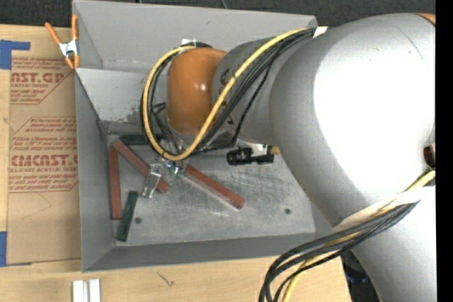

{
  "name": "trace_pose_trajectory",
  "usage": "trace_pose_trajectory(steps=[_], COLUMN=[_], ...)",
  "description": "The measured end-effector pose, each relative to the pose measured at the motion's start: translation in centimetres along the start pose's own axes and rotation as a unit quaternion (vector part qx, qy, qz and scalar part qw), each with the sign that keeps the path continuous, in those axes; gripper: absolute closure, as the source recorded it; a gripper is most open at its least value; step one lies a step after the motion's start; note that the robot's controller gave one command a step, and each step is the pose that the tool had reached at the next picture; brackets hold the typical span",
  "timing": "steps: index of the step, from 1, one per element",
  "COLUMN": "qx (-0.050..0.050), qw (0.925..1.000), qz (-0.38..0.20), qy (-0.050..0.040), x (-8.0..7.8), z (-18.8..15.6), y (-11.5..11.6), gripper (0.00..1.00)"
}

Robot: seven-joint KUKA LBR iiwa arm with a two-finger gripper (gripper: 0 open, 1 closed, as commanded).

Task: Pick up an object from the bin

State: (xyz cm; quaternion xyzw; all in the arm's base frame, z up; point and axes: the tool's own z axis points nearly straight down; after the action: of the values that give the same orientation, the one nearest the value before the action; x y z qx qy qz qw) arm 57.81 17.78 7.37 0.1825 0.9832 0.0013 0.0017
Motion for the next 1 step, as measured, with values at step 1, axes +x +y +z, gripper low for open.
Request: trace_pose_trajectory(steps=[1], qx=[0.001], qw=[1.0000], qz=[0.002], qy=[0.0013], x=[-0.05], z=[-0.64], y=[0.01], gripper=[1.00])
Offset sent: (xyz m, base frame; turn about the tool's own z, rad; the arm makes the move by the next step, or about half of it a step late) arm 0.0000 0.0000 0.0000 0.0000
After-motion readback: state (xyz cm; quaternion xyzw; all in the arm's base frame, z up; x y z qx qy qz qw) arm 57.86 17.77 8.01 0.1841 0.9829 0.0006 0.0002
